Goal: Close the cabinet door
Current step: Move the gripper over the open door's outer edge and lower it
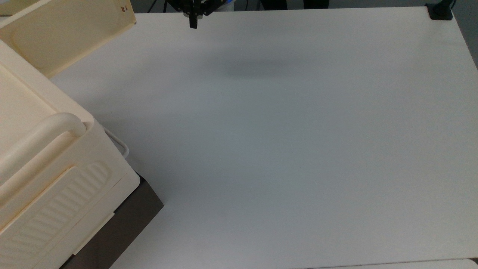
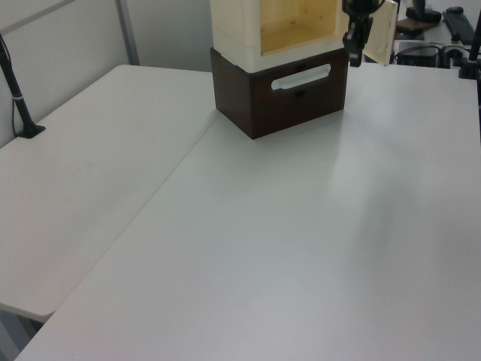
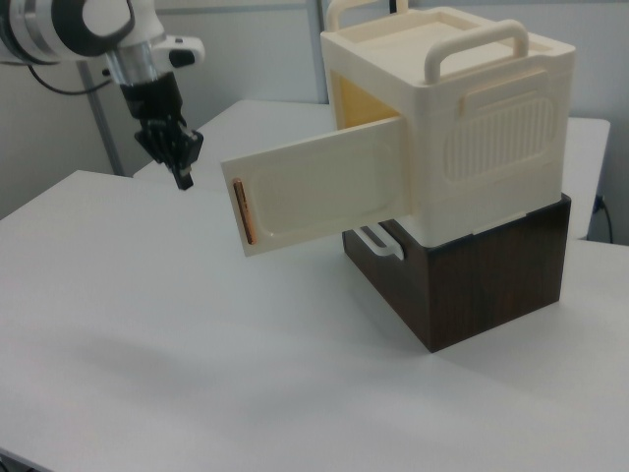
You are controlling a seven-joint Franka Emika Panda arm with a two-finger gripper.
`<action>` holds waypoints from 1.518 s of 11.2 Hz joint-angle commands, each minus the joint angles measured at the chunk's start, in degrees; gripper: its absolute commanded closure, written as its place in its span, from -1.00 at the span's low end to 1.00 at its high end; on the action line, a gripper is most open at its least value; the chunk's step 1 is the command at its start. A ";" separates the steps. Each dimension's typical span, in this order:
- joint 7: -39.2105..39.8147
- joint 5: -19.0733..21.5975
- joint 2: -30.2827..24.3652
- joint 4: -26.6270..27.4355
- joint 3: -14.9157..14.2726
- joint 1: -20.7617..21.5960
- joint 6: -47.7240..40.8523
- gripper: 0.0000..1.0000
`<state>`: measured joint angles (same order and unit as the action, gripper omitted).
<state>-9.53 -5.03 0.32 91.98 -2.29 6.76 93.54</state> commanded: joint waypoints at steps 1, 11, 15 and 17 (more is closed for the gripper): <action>0.13 0.28 -1.91 -7.05 -1.14 -1.65 -5.19 1.00; 19.45 3.18 -4.01 -14.29 -11.94 -10.89 -11.98 1.00; 20.78 3.10 -3.05 -13.76 -13.18 -10.80 -11.19 1.00; 20.87 3.27 -2.09 -13.76 -13.09 -10.71 -11.01 1.00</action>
<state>9.88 -2.92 -2.58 78.19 -14.90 -4.42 83.18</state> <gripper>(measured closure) 0.991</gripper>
